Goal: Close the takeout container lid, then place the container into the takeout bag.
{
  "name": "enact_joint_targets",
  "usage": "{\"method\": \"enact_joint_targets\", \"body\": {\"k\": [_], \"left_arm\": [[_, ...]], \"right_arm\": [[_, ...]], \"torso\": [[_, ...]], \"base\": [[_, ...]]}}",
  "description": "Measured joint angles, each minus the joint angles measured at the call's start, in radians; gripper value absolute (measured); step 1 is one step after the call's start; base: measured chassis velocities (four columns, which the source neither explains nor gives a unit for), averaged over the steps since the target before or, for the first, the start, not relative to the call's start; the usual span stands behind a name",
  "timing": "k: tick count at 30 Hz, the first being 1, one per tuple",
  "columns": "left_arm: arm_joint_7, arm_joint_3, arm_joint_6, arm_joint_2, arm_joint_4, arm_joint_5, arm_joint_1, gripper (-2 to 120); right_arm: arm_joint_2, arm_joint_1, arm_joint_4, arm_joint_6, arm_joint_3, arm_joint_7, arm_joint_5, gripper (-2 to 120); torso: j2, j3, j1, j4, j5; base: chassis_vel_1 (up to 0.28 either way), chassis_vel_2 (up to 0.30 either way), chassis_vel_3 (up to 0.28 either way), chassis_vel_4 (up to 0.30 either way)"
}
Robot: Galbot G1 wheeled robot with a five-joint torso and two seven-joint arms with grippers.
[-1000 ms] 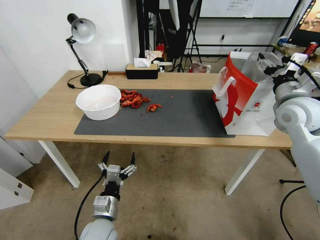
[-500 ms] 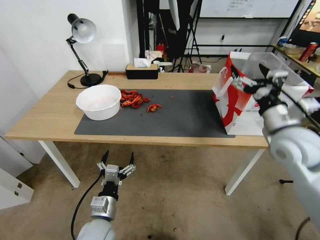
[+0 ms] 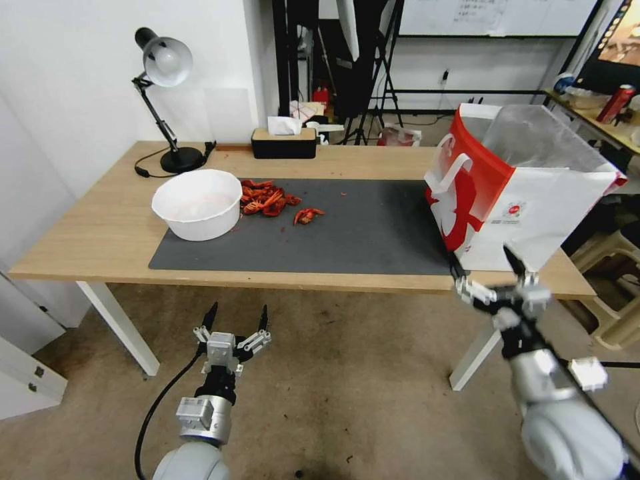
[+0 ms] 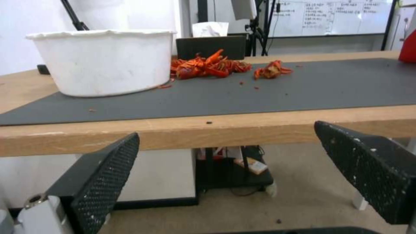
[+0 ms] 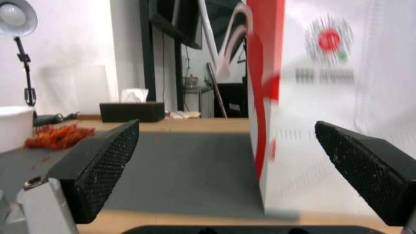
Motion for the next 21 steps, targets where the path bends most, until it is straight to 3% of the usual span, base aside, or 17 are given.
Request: {"method": "enact_joint_targets", "body": {"k": [8,21], "left_arm": [[-0.008,0.012,-0.006,-0.019,-0.002,0.013,0.001,100],[-0.012,0.014,-0.018,-0.034,0.001,0.035,0.013,100]], "right_arm": [[0.047,-0.05,-0.057,0.066,-0.031,-0.022,-0.007,100],[0.068,-0.044,-0.099,0.062,-0.062,-0.026,0.008,100]], "torso": [[0.0,0.0,0.0,0.0002,0.0],[0.0,0.0,0.0,0.0002,0.0001]], "base": [[0.0,0.0,0.0,0.0],[0.0,0.0,0.0,0.0]]}}
